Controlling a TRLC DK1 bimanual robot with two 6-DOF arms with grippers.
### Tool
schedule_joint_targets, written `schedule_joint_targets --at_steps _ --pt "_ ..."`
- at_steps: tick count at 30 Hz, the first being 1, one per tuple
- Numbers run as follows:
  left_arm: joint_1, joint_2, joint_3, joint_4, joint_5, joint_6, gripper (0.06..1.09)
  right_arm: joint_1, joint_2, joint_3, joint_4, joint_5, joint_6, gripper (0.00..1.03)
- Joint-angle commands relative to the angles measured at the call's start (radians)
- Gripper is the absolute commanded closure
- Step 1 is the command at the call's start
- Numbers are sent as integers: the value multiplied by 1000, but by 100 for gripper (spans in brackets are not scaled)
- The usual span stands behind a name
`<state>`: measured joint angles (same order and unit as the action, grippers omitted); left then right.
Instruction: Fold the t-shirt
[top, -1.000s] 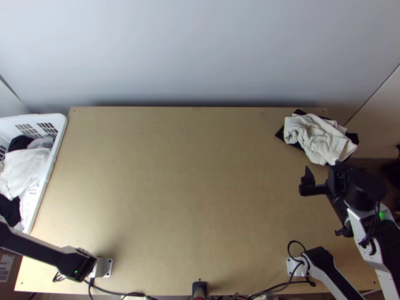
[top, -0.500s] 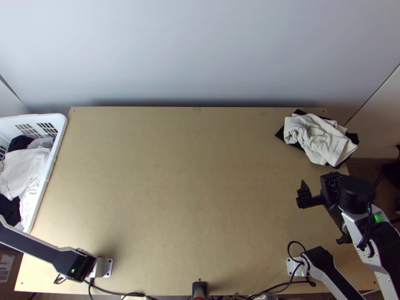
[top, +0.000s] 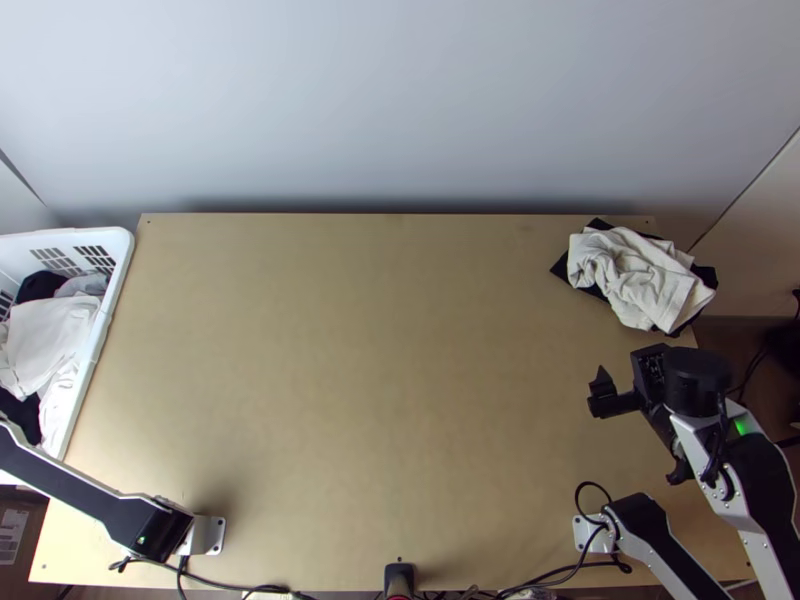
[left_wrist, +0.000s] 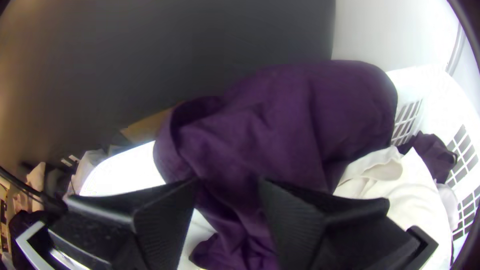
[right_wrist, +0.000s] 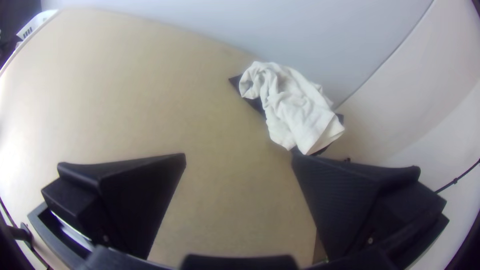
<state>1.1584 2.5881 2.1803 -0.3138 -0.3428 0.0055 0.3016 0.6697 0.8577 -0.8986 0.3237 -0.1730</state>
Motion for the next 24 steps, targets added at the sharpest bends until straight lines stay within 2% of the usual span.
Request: schedule_joint_targets --at_steps 1,4,5,8,15,21,24 --pt "-17 49 42 7 -16 -42 67 -15 13 -14 10 0 -5 4" --pt "-16 64 44 12 -18 -39 69 -16 13 -20 9 0 -5 4" --pt "-14 70 44 13 -18 -38 76 -16 11 -22 9 0 -6 4" --pt "-3 75 45 16 -21 -38 104 -18 10 -26 9 0 -6 4" --pt "6 37 41 -94 -12 -67 105 -15 11 -40 21 -2 -8 4" --pt "7 -106 33 -246 103 -153 105 -13 13 -34 35 -5 -8 4" --pt "6 -195 32 -321 197 -193 105 -13 13 -22 40 -5 -8 4"
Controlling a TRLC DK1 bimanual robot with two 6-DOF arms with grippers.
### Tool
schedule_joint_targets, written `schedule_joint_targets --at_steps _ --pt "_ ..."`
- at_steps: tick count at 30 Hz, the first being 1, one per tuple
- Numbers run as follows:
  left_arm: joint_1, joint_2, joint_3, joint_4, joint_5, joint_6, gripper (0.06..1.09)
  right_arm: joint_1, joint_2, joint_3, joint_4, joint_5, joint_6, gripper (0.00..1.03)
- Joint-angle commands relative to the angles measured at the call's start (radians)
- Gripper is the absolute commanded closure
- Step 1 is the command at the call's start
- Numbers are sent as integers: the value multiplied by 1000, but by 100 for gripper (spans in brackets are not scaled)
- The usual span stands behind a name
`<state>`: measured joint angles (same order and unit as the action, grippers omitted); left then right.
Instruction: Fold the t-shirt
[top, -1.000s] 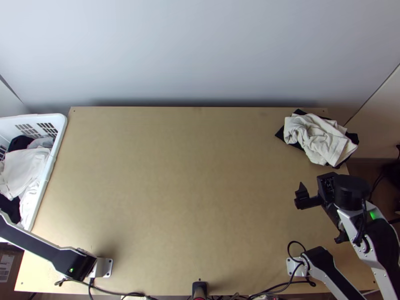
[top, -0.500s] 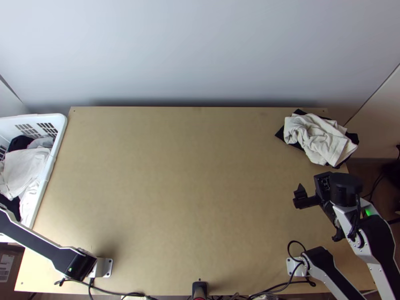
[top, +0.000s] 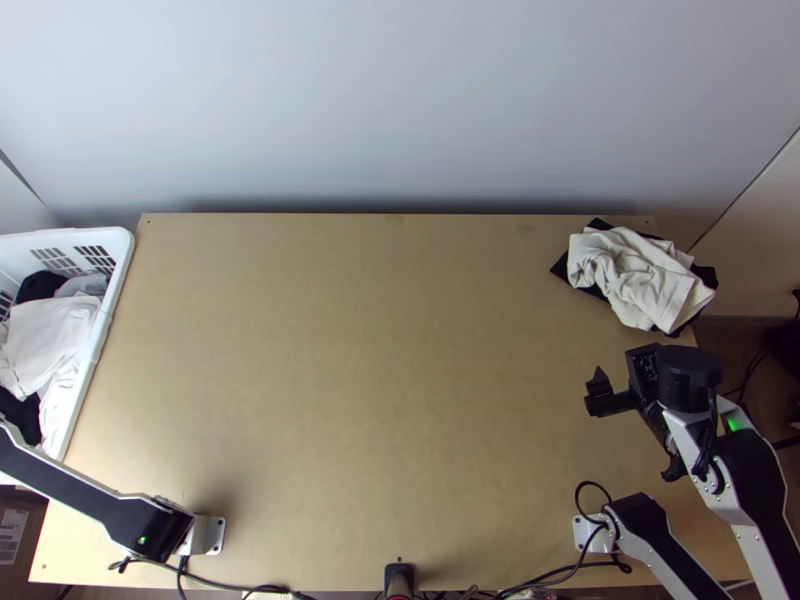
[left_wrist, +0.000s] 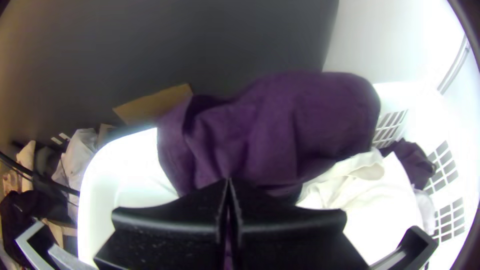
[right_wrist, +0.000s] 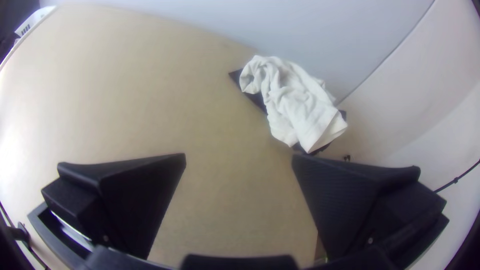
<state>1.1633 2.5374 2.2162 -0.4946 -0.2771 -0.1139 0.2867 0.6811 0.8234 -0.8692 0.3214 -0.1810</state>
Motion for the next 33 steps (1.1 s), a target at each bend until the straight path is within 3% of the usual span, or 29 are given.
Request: schedule_joint_targets --at_steps 1,6,8,12,17,21,33 --pt "1 -177 -4 -159 167 -92 105 2 1 19 13 -2 0 4" --pt "-8 -351 -4 -265 317 -138 105 2 1 52 21 -2 3 4" --pt "-10 -451 -9 -309 449 -153 105 0 1 82 24 -4 6 4" --pt "-10 -588 -15 -352 605 -178 105 -1 -3 122 24 -7 9 4" --pt "-34 -767 -12 -361 743 -210 105 -3 -5 200 15 -13 26 4" --pt "-85 -905 -10 -332 791 -230 105 -4 -11 249 6 -18 29 4" --pt "-277 -1164 13 -171 791 -247 105 -9 -104 258 -51 -24 38 4"
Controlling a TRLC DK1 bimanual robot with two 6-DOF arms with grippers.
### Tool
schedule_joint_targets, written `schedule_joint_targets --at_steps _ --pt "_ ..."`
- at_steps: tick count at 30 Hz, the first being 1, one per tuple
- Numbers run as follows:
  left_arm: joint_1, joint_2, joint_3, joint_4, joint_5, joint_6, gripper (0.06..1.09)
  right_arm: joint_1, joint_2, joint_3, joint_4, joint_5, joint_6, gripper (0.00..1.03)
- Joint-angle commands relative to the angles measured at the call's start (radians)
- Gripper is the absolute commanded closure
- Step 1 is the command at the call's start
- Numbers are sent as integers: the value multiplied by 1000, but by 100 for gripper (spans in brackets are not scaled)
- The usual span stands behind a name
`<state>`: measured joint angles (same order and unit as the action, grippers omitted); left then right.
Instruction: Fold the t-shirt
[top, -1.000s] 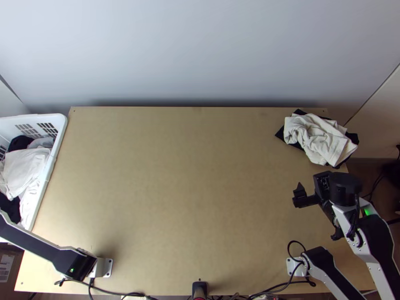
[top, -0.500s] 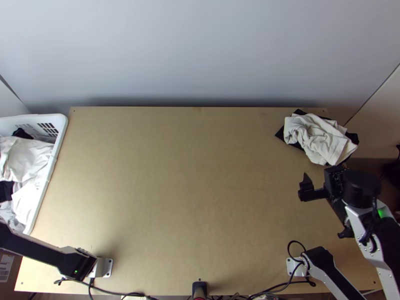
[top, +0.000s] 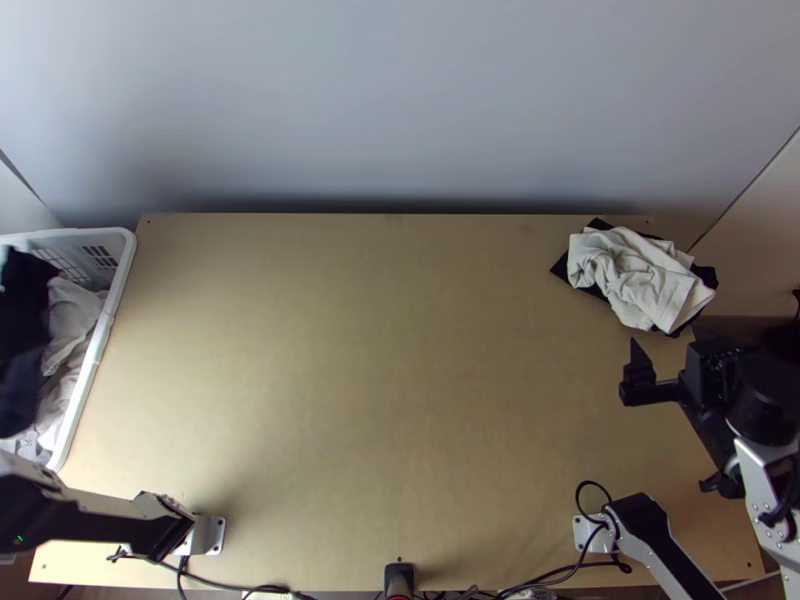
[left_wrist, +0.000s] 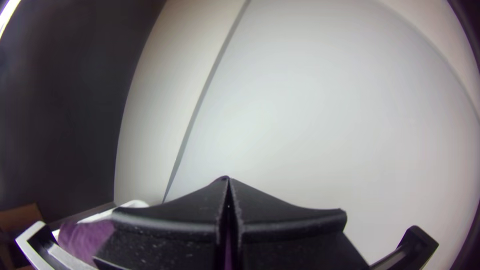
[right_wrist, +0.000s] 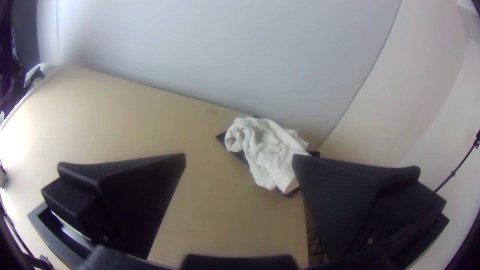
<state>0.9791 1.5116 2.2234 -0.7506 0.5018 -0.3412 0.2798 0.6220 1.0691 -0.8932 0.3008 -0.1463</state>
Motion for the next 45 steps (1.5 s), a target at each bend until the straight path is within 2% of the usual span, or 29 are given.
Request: schedule_joint_targets --at_steps 1,7,13,16,20,25,28,32,36,45 --pt "-106 -152 5 105 12 -33 105 -4 -53 11 -33 -3 5 4" --pt "-290 -220 4 142 14 -73 105 -8 -87 12 -59 -5 19 4" --pt "-723 -258 -28 -39 12 -82 105 -16 -96 12 -66 -6 22 4" --pt "-951 -257 -99 -58 -11 -136 105 -25 -96 11 -66 -9 27 4" --pt "-1136 -220 -133 -58 -20 -160 105 -36 -100 14 -70 -15 28 4" --pt "-1231 -129 -33 -44 -55 -193 105 -50 -110 14 -78 -15 30 4" --pt "-1248 -64 71 -24 -55 -246 105 -59 -117 9 -79 -17 30 4" --pt "-1306 -54 82 62 -55 -344 105 -73 -128 -1 -81 -19 31 4" --pt "-1422 -59 41 50 -49 -331 105 -83 -137 -21 -79 -31 40 4" --pt "-1698 -14 -84 -26 -66 -171 105 -97 -128 -49 -59 -51 48 4"
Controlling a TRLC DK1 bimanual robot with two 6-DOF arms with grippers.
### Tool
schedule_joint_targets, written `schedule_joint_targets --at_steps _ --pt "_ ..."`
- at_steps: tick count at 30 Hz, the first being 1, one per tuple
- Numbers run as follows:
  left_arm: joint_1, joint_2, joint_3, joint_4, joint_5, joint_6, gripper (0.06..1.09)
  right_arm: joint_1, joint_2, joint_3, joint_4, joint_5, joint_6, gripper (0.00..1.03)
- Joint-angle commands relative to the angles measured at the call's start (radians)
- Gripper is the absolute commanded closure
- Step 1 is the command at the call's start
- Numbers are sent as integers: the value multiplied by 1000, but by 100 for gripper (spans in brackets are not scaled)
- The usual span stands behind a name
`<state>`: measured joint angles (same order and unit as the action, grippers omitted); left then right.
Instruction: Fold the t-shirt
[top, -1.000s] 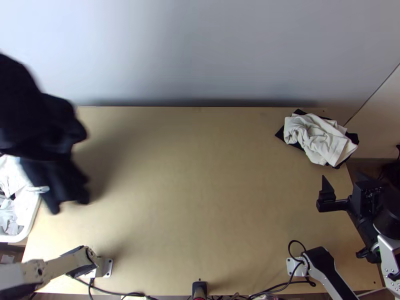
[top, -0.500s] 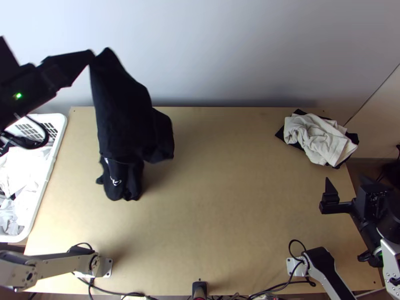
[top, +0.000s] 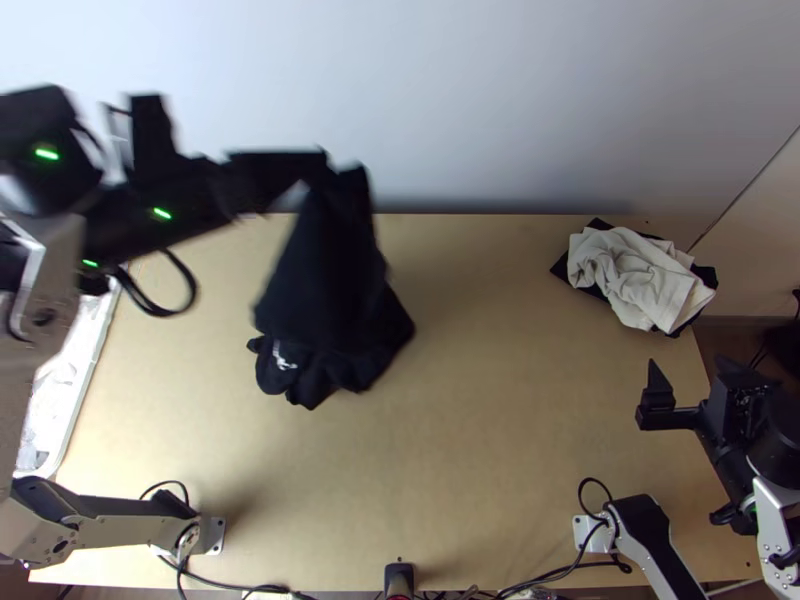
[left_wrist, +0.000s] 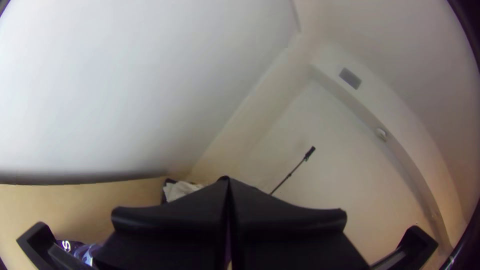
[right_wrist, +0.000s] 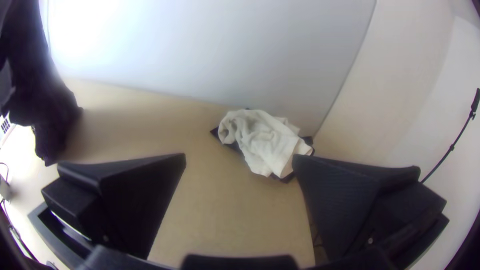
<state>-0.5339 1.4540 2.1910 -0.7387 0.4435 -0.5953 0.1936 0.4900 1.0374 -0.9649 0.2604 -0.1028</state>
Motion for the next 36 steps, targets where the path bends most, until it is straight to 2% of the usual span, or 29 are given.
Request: schedule_joint_targets --at_steps 1,15,18,21,26,29,30,31,32,35,36 --pt "-212 59 -53 -41 -9 94 105 -11 7 -19 14 -10 5 4" --pt "-607 253 -137 -42 -15 249 105 -29 55 -22 35 -10 -3 4" --pt "-672 267 -188 -54 34 276 105 -31 67 -22 40 -10 -8 4" --pt "-721 282 -198 -143 129 316 105 -33 81 -23 43 -10 -8 4" --pt "-770 281 -197 -225 228 333 105 -31 107 -23 48 -10 -15 4" --pt "-787 279 -197 -232 236 333 102 -22 119 -25 51 -10 -21 4" --pt "-787 279 -198 -234 235 331 95 -17 124 -28 54 -10 -23 4" --pt "-784 282 -197 -234 230 331 79 -13 127 -33 58 -10 -25 4" --pt "-775 286 -192 -238 222 330 57 -10 128 -39 69 -10 -28 4" --pt "-712 266 -191 -251 185 327 20 9 140 -56 98 -10 -29 4" --pt "-680 255 -191 -257 181 325 15 13 147 -60 109 -12 -29 4"
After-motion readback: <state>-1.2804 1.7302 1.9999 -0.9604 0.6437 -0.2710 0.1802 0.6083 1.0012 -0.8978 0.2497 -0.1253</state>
